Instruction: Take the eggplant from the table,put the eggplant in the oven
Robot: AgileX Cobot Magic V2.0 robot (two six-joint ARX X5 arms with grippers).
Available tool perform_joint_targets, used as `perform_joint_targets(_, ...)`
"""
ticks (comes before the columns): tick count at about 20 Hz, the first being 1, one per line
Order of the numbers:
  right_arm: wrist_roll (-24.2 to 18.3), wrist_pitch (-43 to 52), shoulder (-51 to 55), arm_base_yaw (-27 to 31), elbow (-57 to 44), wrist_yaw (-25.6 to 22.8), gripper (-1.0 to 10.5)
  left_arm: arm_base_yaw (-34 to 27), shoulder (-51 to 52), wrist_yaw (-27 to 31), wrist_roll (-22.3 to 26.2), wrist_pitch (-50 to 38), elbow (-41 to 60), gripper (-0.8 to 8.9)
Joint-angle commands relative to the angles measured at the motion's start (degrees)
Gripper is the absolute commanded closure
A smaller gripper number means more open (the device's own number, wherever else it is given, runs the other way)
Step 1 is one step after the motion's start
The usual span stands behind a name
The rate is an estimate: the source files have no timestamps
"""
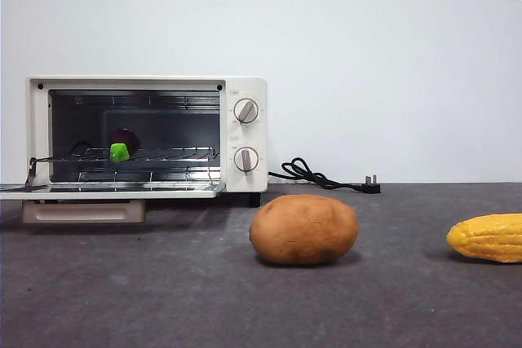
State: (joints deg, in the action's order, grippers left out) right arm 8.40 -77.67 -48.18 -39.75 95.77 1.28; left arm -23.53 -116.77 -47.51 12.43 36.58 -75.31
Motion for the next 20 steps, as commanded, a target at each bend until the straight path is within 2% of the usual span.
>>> perform_joint_targets(1, 0.55, -1.31, 0.09, -0.04, -0.42, -0.26, 9.6, 0.31, -0.59, -5.53, -0.24, -0.04, 0.48, 8.20)
perform_joint_targets(9, 0.37, -1.31, 0.09, -0.04, -0.42, -0.26, 9.6, 0.15, -0.24, -17.57, -1.46, -0.15, -0.02, 8.19)
perform_joint_targets(13, -0.04, -1.31, 0.09, -0.04, -0.42, -0.24, 9.6, 0.22, 1.92, -17.64, -2.10, -0.81, -1.95, 8.19)
perform_joint_targets(16, -0.04, -1.31, 0.09, -0.04, -0.42, -0.22, 9.6, 0.24, 3.50, -17.64, -5.84, -4.79, -3.17, 8.19)
perform_joint_targets(20, -0.04, -1.31, 0.09, -0.04, -0.44, -0.22, 9.6, 0.74, 4.37, -16.96, -7.87, -8.81, -4.35, 8.19)
